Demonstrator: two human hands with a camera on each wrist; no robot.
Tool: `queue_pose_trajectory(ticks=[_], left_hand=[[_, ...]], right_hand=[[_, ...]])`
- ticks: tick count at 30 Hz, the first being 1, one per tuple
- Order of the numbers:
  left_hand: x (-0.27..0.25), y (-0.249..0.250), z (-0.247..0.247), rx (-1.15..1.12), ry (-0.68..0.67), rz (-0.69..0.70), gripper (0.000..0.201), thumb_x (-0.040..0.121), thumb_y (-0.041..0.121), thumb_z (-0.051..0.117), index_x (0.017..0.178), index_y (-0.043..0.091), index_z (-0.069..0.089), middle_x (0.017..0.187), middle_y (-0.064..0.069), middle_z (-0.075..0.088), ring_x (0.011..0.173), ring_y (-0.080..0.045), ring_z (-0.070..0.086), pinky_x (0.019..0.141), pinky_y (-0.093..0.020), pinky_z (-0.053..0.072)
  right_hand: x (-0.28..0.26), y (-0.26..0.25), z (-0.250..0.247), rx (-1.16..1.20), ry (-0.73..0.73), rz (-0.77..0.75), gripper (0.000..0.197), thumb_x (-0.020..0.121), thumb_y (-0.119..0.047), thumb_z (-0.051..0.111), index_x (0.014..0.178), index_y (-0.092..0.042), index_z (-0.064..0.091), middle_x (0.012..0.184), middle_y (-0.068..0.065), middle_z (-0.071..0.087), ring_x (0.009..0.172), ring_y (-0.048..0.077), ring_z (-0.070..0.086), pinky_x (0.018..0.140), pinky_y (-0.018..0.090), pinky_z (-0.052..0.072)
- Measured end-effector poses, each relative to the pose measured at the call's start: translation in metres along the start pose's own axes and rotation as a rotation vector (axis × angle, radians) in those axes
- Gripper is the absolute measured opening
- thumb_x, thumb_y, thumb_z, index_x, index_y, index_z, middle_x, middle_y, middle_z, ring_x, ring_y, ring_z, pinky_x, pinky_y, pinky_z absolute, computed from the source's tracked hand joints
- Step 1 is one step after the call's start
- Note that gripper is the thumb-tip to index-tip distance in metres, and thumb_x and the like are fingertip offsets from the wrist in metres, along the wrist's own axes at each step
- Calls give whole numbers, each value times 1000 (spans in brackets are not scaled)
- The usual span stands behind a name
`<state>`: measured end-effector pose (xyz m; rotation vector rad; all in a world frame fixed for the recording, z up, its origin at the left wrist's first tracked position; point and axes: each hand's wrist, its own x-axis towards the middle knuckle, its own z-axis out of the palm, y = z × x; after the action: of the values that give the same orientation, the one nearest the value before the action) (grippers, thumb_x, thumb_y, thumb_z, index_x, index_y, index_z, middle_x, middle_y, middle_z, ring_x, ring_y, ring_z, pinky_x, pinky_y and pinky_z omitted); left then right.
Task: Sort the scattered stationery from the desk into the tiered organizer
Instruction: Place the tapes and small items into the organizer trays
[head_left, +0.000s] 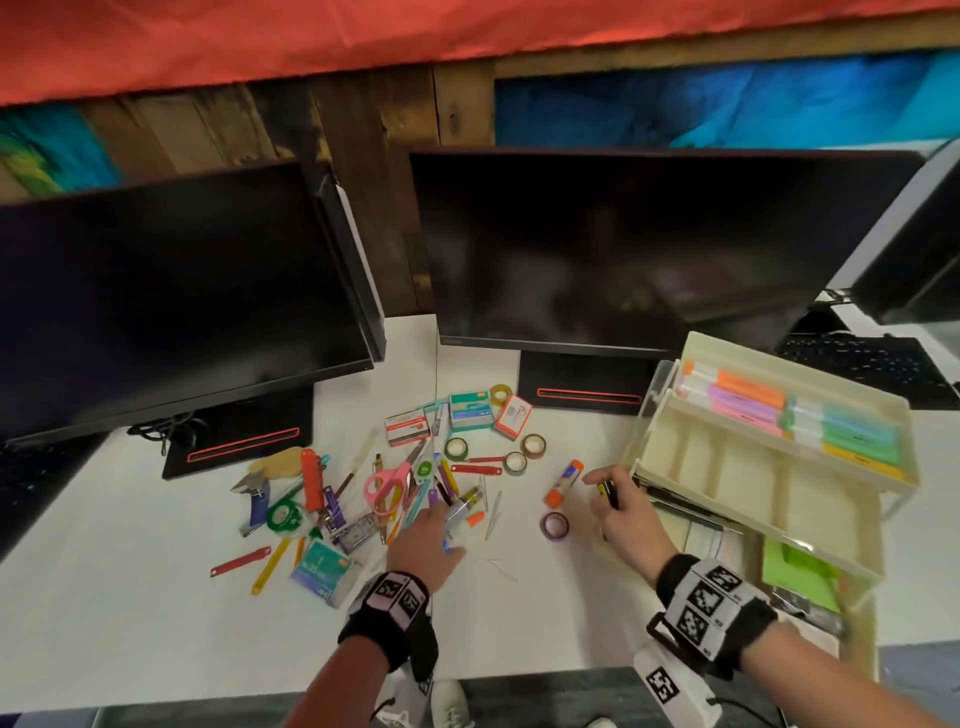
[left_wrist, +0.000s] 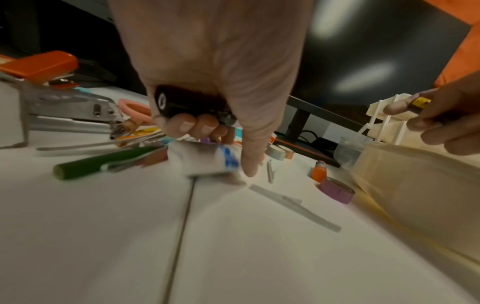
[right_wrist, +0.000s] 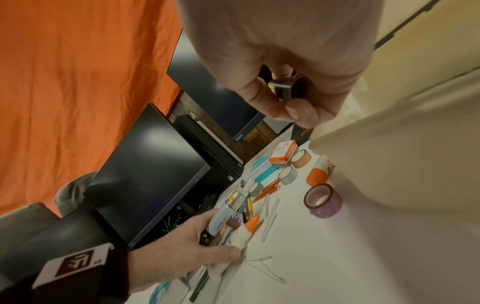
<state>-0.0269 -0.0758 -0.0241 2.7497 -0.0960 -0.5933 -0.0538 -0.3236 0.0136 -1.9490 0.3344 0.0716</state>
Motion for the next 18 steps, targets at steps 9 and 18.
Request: queue_pose_trajectory(ticks=[9,18], left_hand=[[-6,-23,-25,-82,221,-134,41,96,37,43,135,23,45,109,-6,66,102,-24,62,83,-34,51],[-8,-85,-65,-282,310,-270,30,96,27,47,118,10,58,108,-11,66,99,-29,62,80,-27,46]], right_hand=[[4,-9,34,-121,-258,10,14,88,-3,52,87,-14,61,66,0,63,47,1,54,61,20,45],[51,-51,122,-513,-529,-149,21,92,-15,49,107,-21,62,120,6,50,110,21,52,94,27,41]])
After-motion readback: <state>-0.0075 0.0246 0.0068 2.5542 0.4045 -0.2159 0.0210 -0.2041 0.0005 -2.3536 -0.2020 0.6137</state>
